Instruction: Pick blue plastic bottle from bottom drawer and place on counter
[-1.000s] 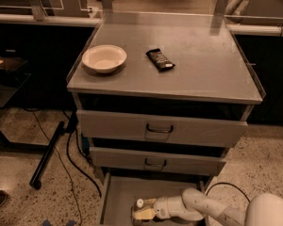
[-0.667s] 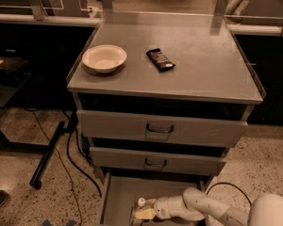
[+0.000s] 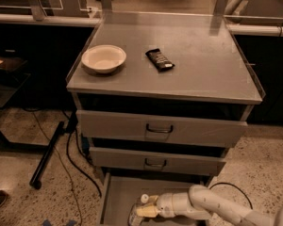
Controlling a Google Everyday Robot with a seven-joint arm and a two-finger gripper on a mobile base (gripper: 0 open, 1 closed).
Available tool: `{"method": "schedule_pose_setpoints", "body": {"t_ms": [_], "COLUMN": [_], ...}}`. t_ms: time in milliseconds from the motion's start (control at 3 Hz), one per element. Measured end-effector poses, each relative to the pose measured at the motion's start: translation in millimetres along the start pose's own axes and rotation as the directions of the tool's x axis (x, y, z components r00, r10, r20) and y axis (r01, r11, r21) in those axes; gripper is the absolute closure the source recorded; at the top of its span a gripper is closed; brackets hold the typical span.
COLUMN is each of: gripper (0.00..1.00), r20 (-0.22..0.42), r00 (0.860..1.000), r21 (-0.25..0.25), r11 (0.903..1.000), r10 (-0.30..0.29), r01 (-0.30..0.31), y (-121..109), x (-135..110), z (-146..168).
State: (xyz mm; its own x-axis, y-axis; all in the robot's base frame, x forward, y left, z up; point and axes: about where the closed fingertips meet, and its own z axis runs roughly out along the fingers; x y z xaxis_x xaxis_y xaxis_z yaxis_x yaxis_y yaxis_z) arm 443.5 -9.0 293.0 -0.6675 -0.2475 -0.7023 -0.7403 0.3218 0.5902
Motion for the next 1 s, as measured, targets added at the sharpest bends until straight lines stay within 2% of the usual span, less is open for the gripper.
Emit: {"method": "schedule_pose_setpoints", "body": {"t_ms": [667,1000], "gripper": [1.00,1.00], "r20": [0.042,0.053], "r00": [0.997,0.989], "r21": [0.046,0.107], "r11": [0.9968,0.9859], "r10": [-0.067,-0.135], "r01": [0.065,0.129], "y": [32.0,52.7], "x": [-52.7,-105.1], "z": [-38.5,-75.1]}}
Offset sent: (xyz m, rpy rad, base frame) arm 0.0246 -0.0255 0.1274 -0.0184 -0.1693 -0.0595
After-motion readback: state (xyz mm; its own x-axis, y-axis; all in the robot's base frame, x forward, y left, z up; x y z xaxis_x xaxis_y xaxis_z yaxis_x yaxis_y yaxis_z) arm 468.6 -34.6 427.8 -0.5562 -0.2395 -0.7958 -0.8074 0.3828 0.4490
